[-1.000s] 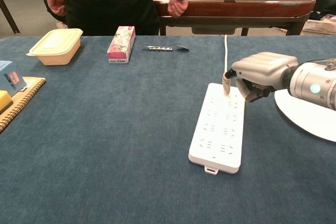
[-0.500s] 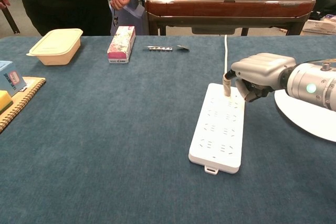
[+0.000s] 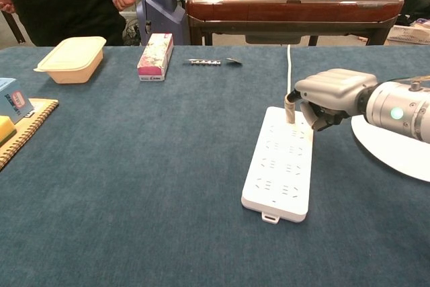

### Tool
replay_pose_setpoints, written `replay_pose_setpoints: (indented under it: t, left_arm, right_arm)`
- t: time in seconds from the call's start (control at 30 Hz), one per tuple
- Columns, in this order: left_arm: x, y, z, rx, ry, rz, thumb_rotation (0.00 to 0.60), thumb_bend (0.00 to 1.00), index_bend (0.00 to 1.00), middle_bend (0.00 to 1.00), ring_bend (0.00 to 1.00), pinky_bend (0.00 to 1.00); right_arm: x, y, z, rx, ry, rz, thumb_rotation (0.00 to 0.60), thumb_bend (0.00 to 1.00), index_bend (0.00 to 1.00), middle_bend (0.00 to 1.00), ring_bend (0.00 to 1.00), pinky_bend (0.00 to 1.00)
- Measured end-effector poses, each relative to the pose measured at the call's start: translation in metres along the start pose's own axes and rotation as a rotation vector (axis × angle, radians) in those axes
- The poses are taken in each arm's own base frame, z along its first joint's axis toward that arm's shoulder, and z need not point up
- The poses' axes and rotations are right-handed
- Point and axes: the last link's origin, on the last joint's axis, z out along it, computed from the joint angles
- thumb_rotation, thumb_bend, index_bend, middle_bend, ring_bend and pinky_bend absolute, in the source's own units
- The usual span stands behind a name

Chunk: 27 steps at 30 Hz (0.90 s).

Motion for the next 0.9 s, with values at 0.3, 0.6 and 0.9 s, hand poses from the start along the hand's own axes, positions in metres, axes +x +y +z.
replay_pose_setpoints:
  t: [0.3,0.6,0.9]
  left_arm:
    - [-0.002,0.002,0.000,-0.005,-0.006,0.007,0.600,0.65,0.47,0.57,0.46,0.67]
    - [-0.004,0.004,0.001,-0.009,-0.009,0.013,0.600,0.65,0.47,0.57,0.46,0.67]
    - [-0.002,0.010,-0.002,-0.037,0.013,0.010,0.600,0.65,0.46,0.57,0.46,0.67]
  right_arm:
    - [0.026,-0.001,-0.021,0.015,0.089,0.000,0.600,1.00,0.36,1.00,1.00,1.00]
    - [0.048,0.020,-0.065,-0.032,0.188,-0.044,0.600,0.61,0.36,0.74,0.91,0.99]
    - [0.040,0.066,-0.130,-0.174,0.251,-0.067,0.600,0.18,0.35,0.41,0.49,0.59]
